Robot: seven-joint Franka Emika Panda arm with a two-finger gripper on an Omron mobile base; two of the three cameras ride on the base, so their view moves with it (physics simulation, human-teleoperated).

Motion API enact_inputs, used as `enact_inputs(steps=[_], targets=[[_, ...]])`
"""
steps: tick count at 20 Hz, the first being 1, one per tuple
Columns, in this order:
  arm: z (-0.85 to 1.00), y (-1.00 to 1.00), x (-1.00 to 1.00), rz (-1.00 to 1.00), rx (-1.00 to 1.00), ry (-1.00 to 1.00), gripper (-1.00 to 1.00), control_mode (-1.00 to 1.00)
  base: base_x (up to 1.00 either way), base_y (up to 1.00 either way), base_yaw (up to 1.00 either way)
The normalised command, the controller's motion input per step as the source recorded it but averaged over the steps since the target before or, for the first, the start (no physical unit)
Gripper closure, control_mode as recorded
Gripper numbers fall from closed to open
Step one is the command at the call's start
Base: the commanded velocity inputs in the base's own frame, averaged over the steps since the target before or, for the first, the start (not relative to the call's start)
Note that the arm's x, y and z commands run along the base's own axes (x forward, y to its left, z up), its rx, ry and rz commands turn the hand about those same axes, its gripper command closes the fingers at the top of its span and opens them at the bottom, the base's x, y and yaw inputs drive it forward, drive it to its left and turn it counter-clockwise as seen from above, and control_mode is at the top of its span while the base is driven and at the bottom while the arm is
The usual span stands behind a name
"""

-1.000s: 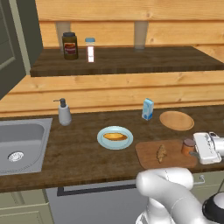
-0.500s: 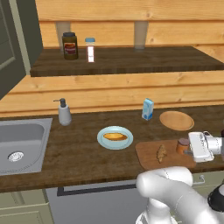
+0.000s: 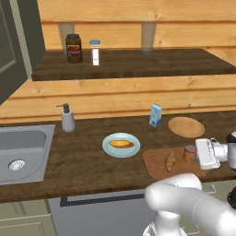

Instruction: From the different types of pastries on the counter, select a croissant and place it on the cutting board. Then retrieve a jar of jam from the cabinet and place it alongside the croissant on the cutting board.

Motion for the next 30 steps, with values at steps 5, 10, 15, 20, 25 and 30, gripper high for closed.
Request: enact_inputs(steps=[5,10,15,20,25,30], targets=[[-0.24,-0.21,0.2,0.04,0.0,-0.01,1.0,-1.0,0.0,0.0,0.0],[-0.26,-0.11,0.14,0.03,0.0,-0.01,1.0,-1.0,0.0,0.0,0.0],[-0.26,-0.01,0.24,0.03,0.0,-0.03,1.0,-1.0,0.0,0.0,0.0],[-0.18,0.0,0.2,0.01,0.0,-0.01,1.0,-1.0,0.0,0.0,0.0],[-0.1,-0.07,0.16,0.0,0.0,0.0,-1.0,-1.0,0.0,0.0,0.0],[-0.04,-0.1,-0.02,0.0,0.0,0.0,-1.0,-1.0,0.0,0.0,0.0]])
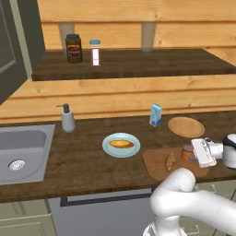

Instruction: From the different types of pastries on the counter, select a croissant and place it on the cutting board. Then retrieve a jar of jam from the cabinet and place it alongside the croissant on the cutting board.

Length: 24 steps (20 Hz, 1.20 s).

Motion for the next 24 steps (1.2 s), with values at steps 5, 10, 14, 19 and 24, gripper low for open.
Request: enact_inputs(steps=[5,10,14,19,24], targets=[[0.02,-0.01,-0.26,0.0,0.0,-0.02,-1.0,-1.0,0.0,0.0,0.0],[0.49,-0.06,-0.24,0.0,0.05,-0.09,-1.0,-1.0,0.0,0.0,0.0],[0.7,0.0,-0.33,-0.06,0.02,-0.09,-1.0,-1.0,0.0,0.0,0.0],[0.84,0.0,-0.42,-0.17,0.01,0.0,-1.0,-1.0,0.0,0.0,0.0],[0.53,0.32,-0.64,-0.33,0.0,0.01,-1.0,-1.0,0.0,0.0,0.0]])
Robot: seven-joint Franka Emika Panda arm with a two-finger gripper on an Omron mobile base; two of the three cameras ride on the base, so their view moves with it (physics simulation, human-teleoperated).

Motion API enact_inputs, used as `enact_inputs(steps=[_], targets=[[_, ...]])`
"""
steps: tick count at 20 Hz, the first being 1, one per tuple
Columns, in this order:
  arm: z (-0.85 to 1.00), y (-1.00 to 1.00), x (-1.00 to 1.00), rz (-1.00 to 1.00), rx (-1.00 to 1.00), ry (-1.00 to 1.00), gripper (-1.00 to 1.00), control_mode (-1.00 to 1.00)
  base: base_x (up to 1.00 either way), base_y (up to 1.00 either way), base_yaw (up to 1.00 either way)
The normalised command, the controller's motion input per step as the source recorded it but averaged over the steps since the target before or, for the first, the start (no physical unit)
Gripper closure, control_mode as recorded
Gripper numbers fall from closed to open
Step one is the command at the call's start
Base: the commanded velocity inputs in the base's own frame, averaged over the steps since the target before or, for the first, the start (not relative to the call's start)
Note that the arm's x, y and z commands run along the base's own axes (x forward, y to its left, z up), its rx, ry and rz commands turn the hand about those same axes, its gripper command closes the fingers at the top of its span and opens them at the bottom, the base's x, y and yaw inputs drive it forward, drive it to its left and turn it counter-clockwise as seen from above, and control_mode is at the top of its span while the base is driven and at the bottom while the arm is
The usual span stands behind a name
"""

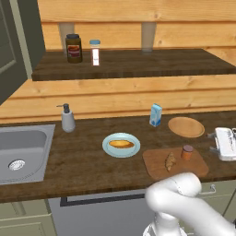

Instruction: From the different types of pastries on the counter, select a croissant and place it on the cutting board. Then retrieve a jar of jam from the cabinet and place it alongside the croissant on the cutting board.

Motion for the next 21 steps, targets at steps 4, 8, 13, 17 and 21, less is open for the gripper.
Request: enact_inputs(steps=[4,8,13,17,21], targets=[[0.5,0.55,-0.75,-0.3,-0.04,0.11,-1.0,-1.0,0.0,0.0,0.0],[0.55,0.71,-0.58,-0.16,-0.09,0.04,-1.0,-1.0,0.0,0.0,0.0],[0.95,0.85,-0.3,-0.01,-0.19,-0.01,-1.0,-1.0,0.0,0.0,0.0],[1.0,0.57,-0.47,0.0,-0.2,-0.09,-1.0,-1.0,0.0,0.0,0.0],[0.77,0.28,-0.91,-0.07,-0.15,-0.07,-1.0,-1.0,0.0,0.0,0.0]])
